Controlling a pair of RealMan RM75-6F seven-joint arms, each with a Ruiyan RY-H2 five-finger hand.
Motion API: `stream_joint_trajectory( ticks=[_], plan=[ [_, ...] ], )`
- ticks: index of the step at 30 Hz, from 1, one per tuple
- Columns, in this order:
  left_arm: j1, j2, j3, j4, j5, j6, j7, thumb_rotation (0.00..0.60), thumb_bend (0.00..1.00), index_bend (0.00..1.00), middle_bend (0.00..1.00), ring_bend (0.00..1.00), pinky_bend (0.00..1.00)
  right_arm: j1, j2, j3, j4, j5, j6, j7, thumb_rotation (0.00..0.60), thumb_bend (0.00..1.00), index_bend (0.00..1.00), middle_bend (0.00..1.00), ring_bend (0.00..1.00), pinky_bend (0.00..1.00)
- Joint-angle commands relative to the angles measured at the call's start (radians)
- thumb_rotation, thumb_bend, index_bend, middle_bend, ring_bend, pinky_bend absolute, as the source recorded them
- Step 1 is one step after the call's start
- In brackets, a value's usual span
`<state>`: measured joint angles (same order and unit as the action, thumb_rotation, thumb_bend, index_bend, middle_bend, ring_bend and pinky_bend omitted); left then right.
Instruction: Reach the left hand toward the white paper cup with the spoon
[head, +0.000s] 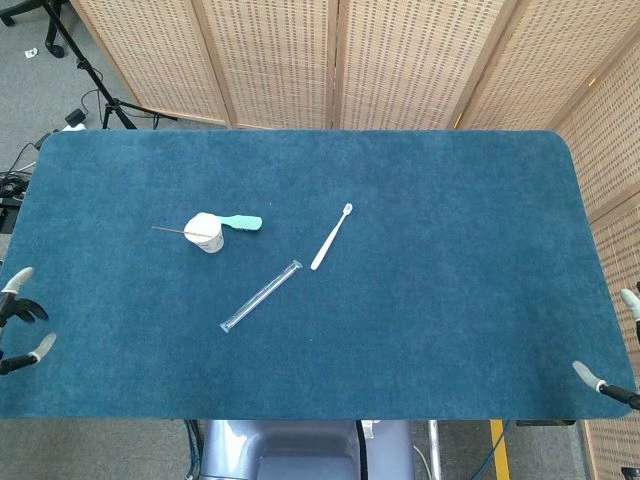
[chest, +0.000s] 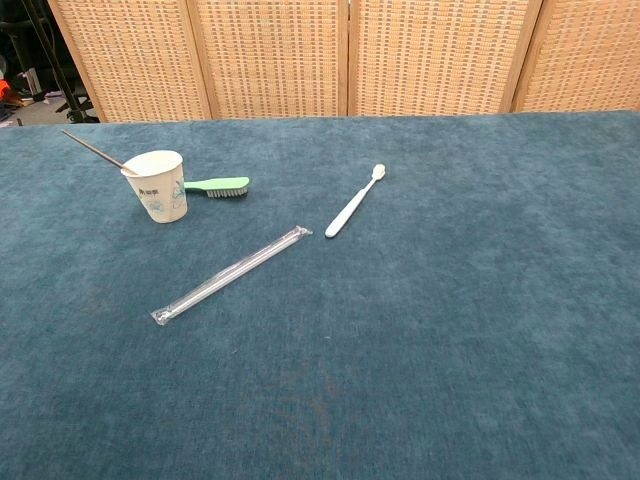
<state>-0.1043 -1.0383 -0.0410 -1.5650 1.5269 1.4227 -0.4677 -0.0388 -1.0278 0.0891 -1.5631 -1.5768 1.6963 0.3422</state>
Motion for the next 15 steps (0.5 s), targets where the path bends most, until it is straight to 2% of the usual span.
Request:
stream_joint_trajectory(
  ticks=[1, 2, 4, 8, 15],
  plan=[
    [-0.115, -0.059, -0.017, 0.062, 0.001, -0.165, -0.219, 0.6, 0.89, 0.0, 0.95, 1.0, 0.99, 0.003, 0.006, 0.004, 0.006, 0.011, -0.012, 0.019, 0.6, 0.0, 0.0, 0.0, 0.0, 0.0],
    [-0.136, -0.058, -0.017, 0.058, -0.006, -0.205, -0.234, 0.6, 0.95, 0.0, 0.95, 1.0, 1.0, 0.005, 0.007, 0.004, 0.006, 0.013, -0.016, 0.022, 0.6, 0.0, 0.0, 0.0, 0.0, 0.0],
    [-0.19, -0.057, -0.025, 0.052, -0.038, -0.308, -0.257, 0.6, 0.99, 0.0, 0.95, 1.0, 1.0, 0.008, 0.009, 0.005, 0.007, 0.016, -0.022, 0.027, 0.6, 0.0, 0.0, 0.0, 0.0, 0.0],
    [-0.268, -0.071, -0.053, 0.053, -0.114, -0.443, -0.212, 0.6, 1.0, 0.0, 0.96, 1.0, 1.0, 0.011, 0.01, 0.007, 0.007, 0.023, -0.03, 0.031, 0.6, 0.0, 0.0, 0.0, 0.0, 0.0],
    [-0.342, -0.092, -0.087, 0.039, -0.204, -0.558, -0.142, 0.6, 1.0, 0.0, 0.96, 1.0, 1.0, 0.015, 0.012, 0.008, 0.008, 0.029, -0.041, 0.036, 0.6, 0.0, 0.0, 0.0, 0.0, 0.0]
  ],
)
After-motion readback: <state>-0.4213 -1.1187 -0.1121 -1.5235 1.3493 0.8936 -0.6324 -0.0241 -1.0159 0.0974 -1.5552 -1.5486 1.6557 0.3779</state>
